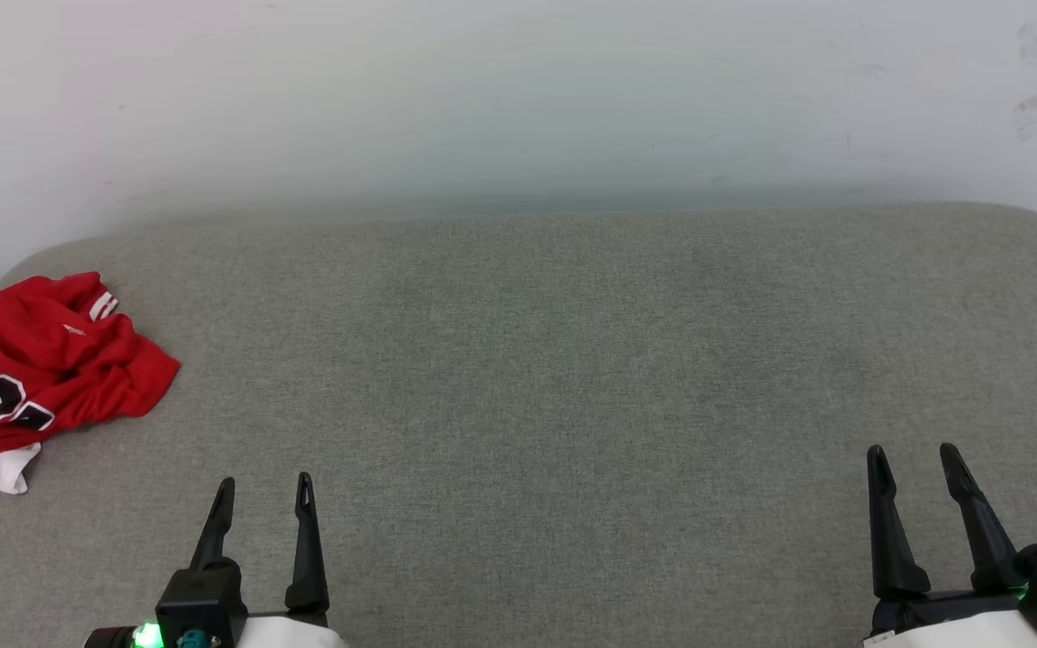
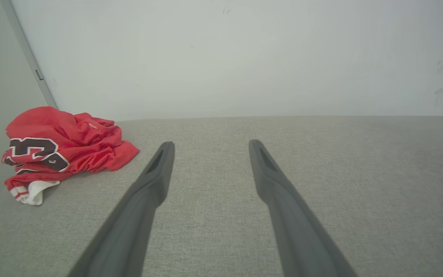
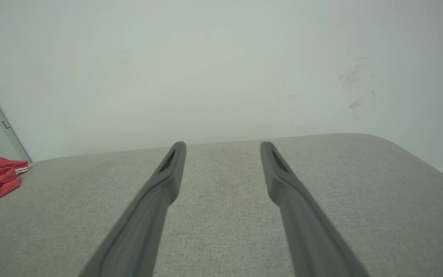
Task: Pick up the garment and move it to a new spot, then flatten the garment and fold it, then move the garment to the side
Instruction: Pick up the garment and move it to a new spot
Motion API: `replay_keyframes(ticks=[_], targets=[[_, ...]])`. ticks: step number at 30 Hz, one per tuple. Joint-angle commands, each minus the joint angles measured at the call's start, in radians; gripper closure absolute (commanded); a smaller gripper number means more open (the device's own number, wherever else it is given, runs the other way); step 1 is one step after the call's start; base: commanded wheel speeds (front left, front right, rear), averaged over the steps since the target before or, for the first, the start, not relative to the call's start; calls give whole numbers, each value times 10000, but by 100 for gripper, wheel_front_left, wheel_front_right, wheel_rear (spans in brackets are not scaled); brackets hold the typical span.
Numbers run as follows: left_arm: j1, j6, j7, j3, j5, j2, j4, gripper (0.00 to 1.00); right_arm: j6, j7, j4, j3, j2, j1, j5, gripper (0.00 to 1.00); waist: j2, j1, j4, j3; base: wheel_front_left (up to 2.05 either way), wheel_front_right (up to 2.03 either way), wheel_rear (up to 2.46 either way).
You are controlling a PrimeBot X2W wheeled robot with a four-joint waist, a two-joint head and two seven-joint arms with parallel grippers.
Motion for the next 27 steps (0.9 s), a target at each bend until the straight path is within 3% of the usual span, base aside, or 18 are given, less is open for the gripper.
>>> replay_keyframes(ticks=[1,16,27], targets=[[81,-58,-30,38,-12,-22,27,0,0,-32,35,10,-1,70,34,0,0,0,4,-1,0,0,0],[63,-3,-28,27,-83,-56,65,0,0,-30,76,7,-1,109,30,0,0,0,148,-6,0,0,0],[88,93,-28,118,-102,-55,122,0,0,-30,-10,25,-1,266,-57,0,0,0,1185,-48,0,0,0]])
